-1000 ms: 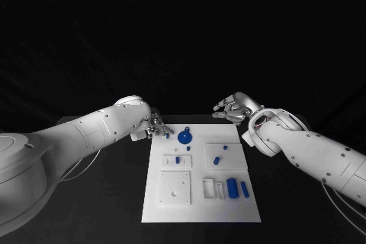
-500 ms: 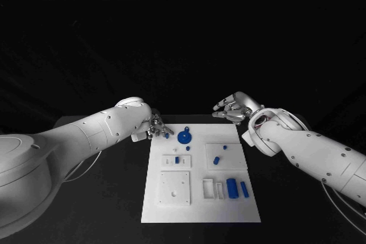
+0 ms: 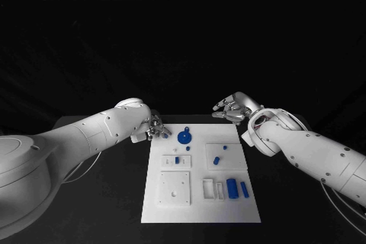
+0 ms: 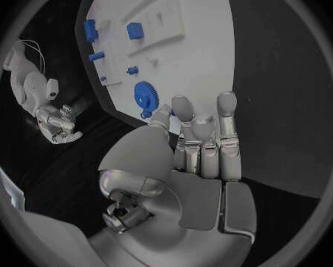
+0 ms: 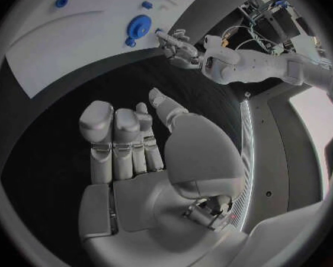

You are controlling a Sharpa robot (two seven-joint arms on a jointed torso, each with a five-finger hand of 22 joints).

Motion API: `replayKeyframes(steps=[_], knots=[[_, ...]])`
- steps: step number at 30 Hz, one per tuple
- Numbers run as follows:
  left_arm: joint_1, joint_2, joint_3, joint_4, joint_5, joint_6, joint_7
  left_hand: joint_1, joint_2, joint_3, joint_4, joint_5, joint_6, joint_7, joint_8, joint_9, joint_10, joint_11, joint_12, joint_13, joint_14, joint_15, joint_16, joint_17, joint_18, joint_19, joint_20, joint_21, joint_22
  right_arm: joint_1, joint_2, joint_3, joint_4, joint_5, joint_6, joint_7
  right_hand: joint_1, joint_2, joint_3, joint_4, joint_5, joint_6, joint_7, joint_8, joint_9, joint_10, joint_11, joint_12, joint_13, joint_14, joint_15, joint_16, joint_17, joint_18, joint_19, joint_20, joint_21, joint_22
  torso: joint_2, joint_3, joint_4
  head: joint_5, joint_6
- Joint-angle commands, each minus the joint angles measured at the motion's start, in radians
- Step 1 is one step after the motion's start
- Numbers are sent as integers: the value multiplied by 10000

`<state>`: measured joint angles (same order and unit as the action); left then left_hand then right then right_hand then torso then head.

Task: Assemble the parts on the task board

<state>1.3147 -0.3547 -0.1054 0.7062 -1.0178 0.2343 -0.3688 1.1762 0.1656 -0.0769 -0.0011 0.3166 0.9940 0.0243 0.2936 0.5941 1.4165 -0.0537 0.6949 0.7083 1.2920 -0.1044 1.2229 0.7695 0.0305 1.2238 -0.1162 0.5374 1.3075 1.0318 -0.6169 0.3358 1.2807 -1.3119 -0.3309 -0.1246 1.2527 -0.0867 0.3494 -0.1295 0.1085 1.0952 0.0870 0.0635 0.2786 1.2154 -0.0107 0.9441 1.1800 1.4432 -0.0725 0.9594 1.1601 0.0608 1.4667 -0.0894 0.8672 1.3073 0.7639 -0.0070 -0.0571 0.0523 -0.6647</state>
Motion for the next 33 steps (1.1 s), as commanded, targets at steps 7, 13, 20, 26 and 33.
replayKeyframes(steps=[7, 13, 20, 26, 33], knots=[[-23, -28, -9, 30, 218, 72, 81, 494, 209, 193, -318, 7, -289, -171, 838, 1459, -19, -96, -13, -38, -47, -56, -35, -35, -39, -55, -101, -79, 200, 1, 43, 6, -24, -6, 116, 21, -99, -22, 37, 20, 23, -30, -23, -5, -21, 35, -1, -14, 2, 70, -35, 2, 18, 57, 76, -60, -29, 1148, 7, -4, -6, 10, -29], [-23, -133, -4, 178, 536, -163, 89, 695, 310, 422, -444, 79, -495, -283, 1745, 2790, 32, -153, 1, -38, -20, -92, -1, 0, -72, -58, -134, -71, 203, 0, 49, 6, -60, -6, 123, 19, -99, -22, 37, 20, 23, -30, -23, -5, -21, 35, -1, -14, 2, 70, -35, 2, 18, 57, 76, -60, -29, 1148, 9, 1, 5, 21, -39], [-17, -465, 7, 669, 1080, -633, 6, 646, 353, 740, -688, 452, -515, -324, 1960, 3504, 148, -171, 12, -42, 101, -101, 80, 125, -42, -27, -128, -21, 205, 0, 45, 6, -112, -6, 154, 10, -99, -22, 37, 20, 23, -30, -23, -5, -21, 35, -1, -14, 2, 70, -35, 2, 18, 57, 76, -60, -29, 1148, -14, 4, 35, 28, -51], [5, -878, 13, 1300, 1617, -1048, -187, 476, 240, 966, -882, 875, -367, -347, 1870, 3668, 273, -186, -13, -55, 217, -103, 132, 256, -6, 4, -113, 37, 204, 0, 21, 5, -152, -6, 188, -9, -99, -22, 37, 20, 23, -30, -23, -5, -21, 35, -1, -14, 2, 70, -35, 2, 18, 57, 76, -60, -29, 1148, -47, 0, 92, 29, -61], [101, -1573, 13, 2515, 2070, -1575, -487, 321, 160, 1079, -954, 1067, -188, -384, 1793, 3722, 447, -209, -104, -104, 359, -103, 199, 417, 20, 64, -98, 71, 200, -1, -17, 5, -176, -6, 235, -27, -99, -22, 37, 20, 23, -30, -23, -5, -21, 35, -1, -14, 2, 70, -35, 2, 18, 57, 76, -60, -29, 1148, -106, -7, 209, 8, -118]])
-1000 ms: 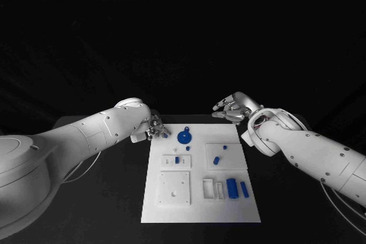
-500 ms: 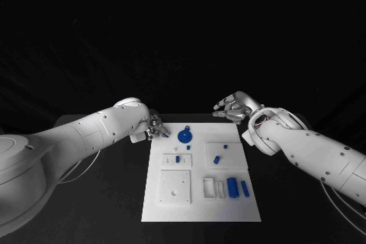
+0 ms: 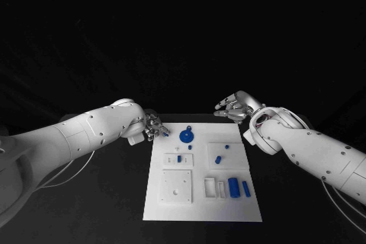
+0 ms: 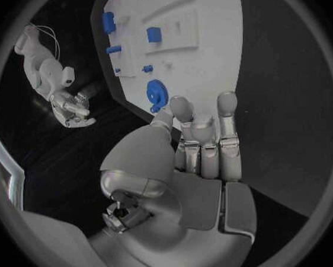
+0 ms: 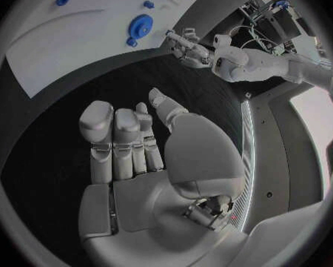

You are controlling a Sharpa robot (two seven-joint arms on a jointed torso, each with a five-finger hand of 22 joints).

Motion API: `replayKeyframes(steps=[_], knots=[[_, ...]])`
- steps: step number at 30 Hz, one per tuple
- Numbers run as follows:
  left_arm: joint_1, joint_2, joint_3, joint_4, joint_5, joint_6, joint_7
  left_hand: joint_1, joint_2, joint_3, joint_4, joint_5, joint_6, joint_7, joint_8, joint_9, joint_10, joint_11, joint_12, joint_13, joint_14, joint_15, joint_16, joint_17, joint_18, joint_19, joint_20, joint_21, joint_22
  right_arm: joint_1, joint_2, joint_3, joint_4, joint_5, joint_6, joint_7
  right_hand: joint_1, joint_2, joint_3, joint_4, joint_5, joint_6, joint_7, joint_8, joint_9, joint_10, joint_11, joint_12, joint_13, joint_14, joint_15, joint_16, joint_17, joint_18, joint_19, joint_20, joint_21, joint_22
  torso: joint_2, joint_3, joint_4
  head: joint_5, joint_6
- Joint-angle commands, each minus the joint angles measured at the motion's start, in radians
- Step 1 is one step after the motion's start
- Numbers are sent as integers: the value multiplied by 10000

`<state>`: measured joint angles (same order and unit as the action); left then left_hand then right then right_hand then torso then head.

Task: Assemble the parts on the task board

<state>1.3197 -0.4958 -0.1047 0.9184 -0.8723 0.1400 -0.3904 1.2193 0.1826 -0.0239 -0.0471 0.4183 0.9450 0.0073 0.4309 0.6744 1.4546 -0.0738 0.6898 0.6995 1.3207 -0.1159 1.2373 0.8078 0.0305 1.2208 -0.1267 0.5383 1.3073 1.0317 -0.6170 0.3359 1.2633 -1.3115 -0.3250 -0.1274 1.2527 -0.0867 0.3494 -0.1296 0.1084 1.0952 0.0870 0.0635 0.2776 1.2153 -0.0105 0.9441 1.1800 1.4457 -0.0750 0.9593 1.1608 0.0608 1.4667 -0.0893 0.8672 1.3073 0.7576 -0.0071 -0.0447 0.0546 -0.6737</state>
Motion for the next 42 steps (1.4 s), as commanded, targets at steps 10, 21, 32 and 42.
replayKeyframes(steps=[10, 21, 32, 42], knots=[[115, -1260, -41, 2567, 556, -1378, -685, -226, -78, 608, -601, 164, 544, -253, 276, 2816, 361, -46, -312, -61, 315, -5, -8, 190, 55, 211, 12, 73, 199, -1, -76, 3, -111, -9, 270, -28, -99, -14, 36, 5, 15, -28, -24, -6, -10, 20, -3, -32, -6, 37, -11, -11, 6, 56, 72, -61, -34, 1147, -114, 1, 238, -91, -179], [98, -1834, -610, 4233, -504, -2202, -1105, -265, -53, 605, -591, 165, 644, -284, 271, 2820, 502, -76, -390, -73, 510, -24, -68, 325, 83, 311, 10, 90, 195, -21, -39, 3, -221, -10, 309, -27, -88, -8, 48, -11, 22, -27, -23, -7, -10, 26, -4, -21, 0, 39, -11, -3, 12, 55, 72, -61, -25, 1149, -140, 8, 268, -51, -375], [-138, -1790, -1111, 4731, -1661, -2748, -1207, -276, -67, 600, -613, 178, 705, -299, 247, 2798, 525, -89, -375, -93, 576, -35, -111, 373, 100, 350, 10, 96, 193, -51, 9, 3, -257, -38, 318, -10, -88, -8, 48, -11, 22, -27, -23, -7, -10, 26, -4, -21, 0, 39, -11, -3, 12, 55, 72, -61, -25, 1149, -129, 0, 239, 0, -498], [-392, -1586, -1208, 4594, -1958, -2806, -1184, -278, -63, 600, -629, 194, 734, -303, 222, 2786, 532, -95, -359, -123, 625, -38, -146, 425, 113, 373, 16, 88, 192, -60, 37, 3, -289, -42, 330, -2, -97, 5, 57, -24, 31, -23, -25, -5, -9, 28, -4, -15, 5, 41, -11, -1, 15, 56, 73, -62, -23, 1149, -121, 8, 235, -28, -570]])
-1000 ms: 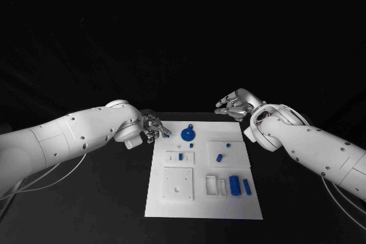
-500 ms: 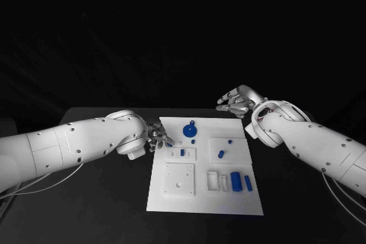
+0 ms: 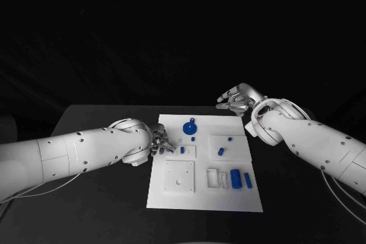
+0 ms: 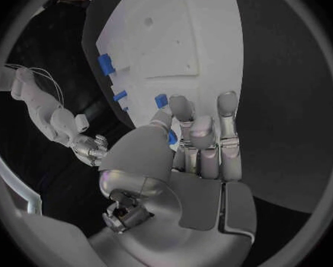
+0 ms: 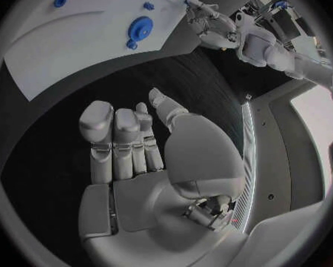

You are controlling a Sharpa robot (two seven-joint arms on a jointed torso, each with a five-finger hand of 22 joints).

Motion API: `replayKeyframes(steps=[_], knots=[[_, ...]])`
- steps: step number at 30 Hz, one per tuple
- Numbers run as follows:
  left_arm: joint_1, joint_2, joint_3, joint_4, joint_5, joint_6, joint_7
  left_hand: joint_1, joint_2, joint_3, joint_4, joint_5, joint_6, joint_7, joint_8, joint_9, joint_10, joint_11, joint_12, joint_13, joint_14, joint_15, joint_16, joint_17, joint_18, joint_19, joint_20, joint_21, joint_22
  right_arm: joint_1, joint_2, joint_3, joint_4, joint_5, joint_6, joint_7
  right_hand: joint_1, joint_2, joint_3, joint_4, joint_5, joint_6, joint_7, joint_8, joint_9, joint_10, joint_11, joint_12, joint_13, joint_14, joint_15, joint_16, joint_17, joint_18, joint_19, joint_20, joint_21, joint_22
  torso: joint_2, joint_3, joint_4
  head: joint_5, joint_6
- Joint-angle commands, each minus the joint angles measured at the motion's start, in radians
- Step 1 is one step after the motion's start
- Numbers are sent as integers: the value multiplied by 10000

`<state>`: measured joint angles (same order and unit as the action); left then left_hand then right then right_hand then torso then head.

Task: Assemble the parts on the task board

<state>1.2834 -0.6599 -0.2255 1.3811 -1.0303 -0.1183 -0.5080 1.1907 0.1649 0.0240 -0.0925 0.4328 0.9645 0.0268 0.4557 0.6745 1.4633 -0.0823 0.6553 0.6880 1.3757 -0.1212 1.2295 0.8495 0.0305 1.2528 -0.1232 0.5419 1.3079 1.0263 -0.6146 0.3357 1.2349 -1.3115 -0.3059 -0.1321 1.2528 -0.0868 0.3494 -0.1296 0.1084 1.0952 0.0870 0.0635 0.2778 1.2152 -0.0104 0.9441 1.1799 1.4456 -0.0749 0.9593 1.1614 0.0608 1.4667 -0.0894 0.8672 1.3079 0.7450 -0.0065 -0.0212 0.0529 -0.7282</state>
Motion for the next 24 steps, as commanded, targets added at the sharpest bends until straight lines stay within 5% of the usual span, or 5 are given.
replayKeyframes(steps=[1, 24], knots=[[-43, 79, -2, -51, -386, -214, -4, 8, 115, 122, -175, 49, 538, -499, -26, 2785, 445, -10, -14, -8, 74, 15, -68, 8, 114, 52, -18, 52, 186, -7, 16, 4, -6, -42, 142, 46, -98, 5, 57, -24, 31, -23, -25, -5, -11, 29, -5, -15, 5, 42, -13, -1, 9, 55, 73, -62, -23, 1143, 4, 0, 0, -10, -37], [-123, 237, -9, -167, -411, 125, -28, -6, 126, 131, -216, 64, 532, -494, -35, 2808, 440, -6, -6, -37, 82, 17, -123, 59, 121, 61, -15, 29, 188, -9, 17, 4, -17, -43, 161, 46, -105, 13, 54, -29, 37, -16, -26, -5, -8, 48, -8, 6, 17, 53, -15, 14, 17, 54, 81, -64, 2, 1147, -3, 6, 1, -19, -114]])
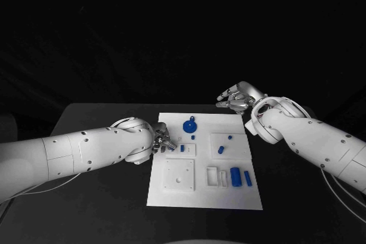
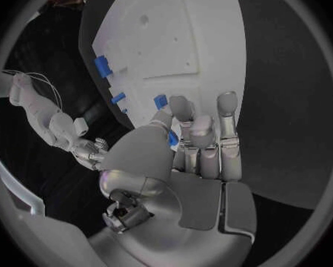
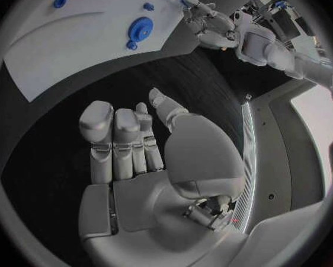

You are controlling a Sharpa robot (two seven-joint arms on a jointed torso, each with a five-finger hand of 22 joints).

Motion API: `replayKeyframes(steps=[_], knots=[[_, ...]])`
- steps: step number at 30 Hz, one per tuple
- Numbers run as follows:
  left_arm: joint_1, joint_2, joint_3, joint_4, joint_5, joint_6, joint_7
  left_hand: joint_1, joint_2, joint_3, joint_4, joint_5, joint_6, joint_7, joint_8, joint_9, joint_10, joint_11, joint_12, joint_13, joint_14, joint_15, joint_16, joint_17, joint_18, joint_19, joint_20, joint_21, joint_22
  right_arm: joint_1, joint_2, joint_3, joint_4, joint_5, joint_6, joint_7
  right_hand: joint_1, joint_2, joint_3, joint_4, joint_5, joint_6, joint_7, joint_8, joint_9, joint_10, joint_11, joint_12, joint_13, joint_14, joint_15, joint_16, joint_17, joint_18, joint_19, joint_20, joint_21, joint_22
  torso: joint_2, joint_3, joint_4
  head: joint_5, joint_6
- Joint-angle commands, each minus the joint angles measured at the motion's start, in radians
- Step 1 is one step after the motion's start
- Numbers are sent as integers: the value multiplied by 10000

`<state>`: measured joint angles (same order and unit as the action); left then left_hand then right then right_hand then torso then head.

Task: Assemble the parts on the task board

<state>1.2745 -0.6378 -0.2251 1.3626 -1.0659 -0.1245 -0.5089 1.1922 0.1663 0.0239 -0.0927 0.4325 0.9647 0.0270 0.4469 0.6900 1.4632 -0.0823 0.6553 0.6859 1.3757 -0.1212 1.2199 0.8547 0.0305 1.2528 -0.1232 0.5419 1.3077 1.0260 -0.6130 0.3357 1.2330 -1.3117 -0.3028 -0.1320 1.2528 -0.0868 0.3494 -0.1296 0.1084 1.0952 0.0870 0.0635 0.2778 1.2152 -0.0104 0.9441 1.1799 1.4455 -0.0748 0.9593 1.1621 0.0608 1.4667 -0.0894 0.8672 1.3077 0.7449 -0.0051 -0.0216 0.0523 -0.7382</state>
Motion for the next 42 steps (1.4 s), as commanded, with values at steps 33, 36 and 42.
replayKeyframes(steps=[33, 36, 42], knots=[[-40, -80, -14, 62, -55, 371, -53, -29, 109, 141, -276, 79, 533, -495, 40, 2656, 439, -10, -13, -26, 88, 17, -64, 39, 112, 64, -22, 19, 191, -9, -7, 4, -23, -41, 138, 40, -119, 44, 38, -50, 16, -4, -32, -4, 2, 51, -11, 4, 17, 62, -19, 12, 13, 54, 86, -67, 5, 1149, 0, -10, 5, 14, -47], [-40, -79, -14, 56, -56, 384, -60, -29, 109, 141, -276, 79, 533, -495, 40, 2656, 439, -10, -13, -26, 88, 17, -64, 39, 112, 64, -22, 19, 191, -10, -7, 4, -24, -41, 142, 38, -119, 44, 38, -50, 16, -4, -32, -4, 2, 51, -11, 4, 17, 62, -19, 12, 13, 54, 86, -67, 5, 1149, 0, -10, 6, 11, -48], [-40, -56, -14, 30, -56, 434, -74, -52, 124, 139, -285, 76, 535, -491, 30, 2652, 438, -8, -18, -28, 94, 17, -78, 60, 110, 64, -22, 13, 192, -11, -8, 4, -25, -41, 149, 36, -121, 47, 31, -57, 19, 1, -35, -4, 11, 51, -12, 3, 17, 61, -20, 4, 12, 54, 84, -68, -4, 1147, 0, -1, -2, 4, -56]])
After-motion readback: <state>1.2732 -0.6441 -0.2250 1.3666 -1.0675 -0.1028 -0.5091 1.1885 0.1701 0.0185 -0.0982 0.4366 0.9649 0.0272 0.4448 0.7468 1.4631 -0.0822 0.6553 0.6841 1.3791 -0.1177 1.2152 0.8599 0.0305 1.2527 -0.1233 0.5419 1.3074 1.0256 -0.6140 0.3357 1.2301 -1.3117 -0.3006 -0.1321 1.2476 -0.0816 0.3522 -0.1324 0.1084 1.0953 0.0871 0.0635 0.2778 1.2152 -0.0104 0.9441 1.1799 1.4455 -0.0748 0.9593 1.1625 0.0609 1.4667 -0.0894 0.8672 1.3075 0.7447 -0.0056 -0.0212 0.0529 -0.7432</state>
